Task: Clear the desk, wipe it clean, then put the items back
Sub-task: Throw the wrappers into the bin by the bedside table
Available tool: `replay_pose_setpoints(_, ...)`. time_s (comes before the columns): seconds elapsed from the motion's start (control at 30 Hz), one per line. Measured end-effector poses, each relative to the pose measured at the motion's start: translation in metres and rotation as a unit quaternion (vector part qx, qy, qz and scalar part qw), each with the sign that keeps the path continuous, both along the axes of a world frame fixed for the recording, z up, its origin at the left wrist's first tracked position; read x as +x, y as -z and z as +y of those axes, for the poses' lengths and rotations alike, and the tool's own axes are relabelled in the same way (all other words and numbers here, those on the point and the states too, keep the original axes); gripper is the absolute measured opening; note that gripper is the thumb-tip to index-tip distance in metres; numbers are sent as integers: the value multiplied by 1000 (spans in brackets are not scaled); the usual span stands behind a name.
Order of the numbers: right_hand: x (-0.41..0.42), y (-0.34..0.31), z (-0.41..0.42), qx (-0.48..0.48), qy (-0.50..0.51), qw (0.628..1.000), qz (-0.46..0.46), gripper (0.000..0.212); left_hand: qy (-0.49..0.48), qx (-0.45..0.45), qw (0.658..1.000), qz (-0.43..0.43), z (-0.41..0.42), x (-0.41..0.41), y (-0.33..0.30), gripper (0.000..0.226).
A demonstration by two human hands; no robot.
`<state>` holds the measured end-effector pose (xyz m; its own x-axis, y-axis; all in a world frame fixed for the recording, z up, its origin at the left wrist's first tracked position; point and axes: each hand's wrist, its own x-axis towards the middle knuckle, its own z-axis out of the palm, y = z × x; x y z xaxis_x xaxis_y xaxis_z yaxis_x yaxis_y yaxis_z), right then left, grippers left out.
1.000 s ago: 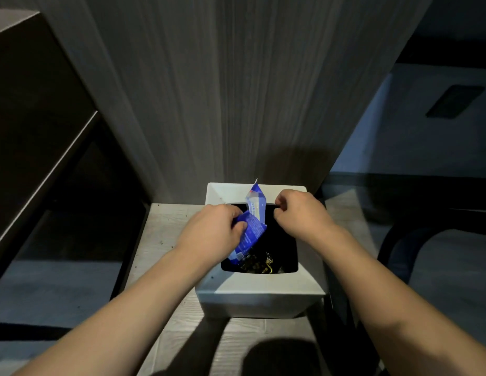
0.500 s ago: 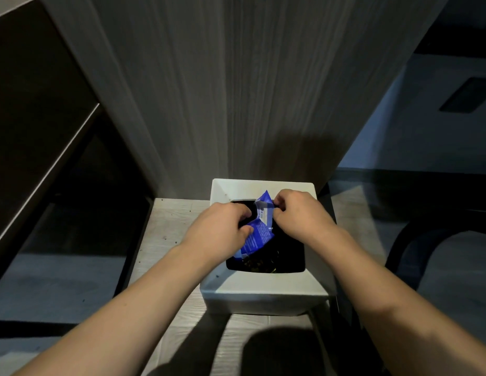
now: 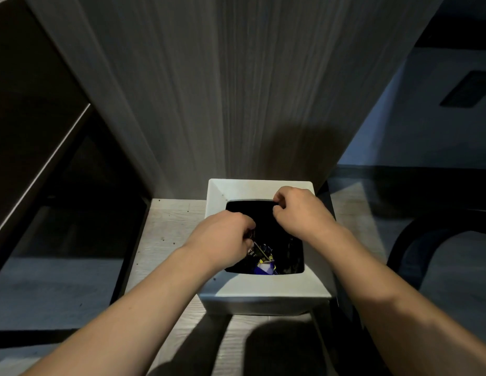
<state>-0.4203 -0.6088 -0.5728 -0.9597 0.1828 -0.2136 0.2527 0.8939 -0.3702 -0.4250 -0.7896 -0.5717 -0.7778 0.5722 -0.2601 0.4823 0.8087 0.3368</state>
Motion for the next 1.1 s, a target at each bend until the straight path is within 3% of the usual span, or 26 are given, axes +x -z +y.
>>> replay_pose_setpoints(0.13, -1, -1, -1, 1, -2, 1000, -3, 23, -13, 32, 999, 21, 2, -3, 1, 34)
replay_pose_setpoints(0.3, 15, -18, -10, -35, 39, 999, -16, 33, -108, 127, 985, 33, -2, -3, -5, 35)
replay_pose_setpoints(0.4, 26, -67, -18, -45, 63, 996, -40, 45, -91, 100, 991, 19, -9, 1, -43, 35)
replay_pose_setpoints(0.57, 36, -212, -37, -62, 85, 994, -1, 46, -107, 59, 992, 30, -22, -1, -184, 45)
replay_pose_setpoints(0.9, 76, -584, -31, -63, 91, 994, -12, 49, -121, 72, 984, 109, -42, 27, -560, 43)
replay_pose_setpoints(1.0, 92, -644, -26, -57, 77, 995, 0, 49, -122, 87, 980, 131, -38, 37, -624, 42)
replay_pose_setpoints(1.1, 102, -666, -19, -65, 80, 995, 15, 50, -143, 101, 975, 135, -31, 46, -645, 42)
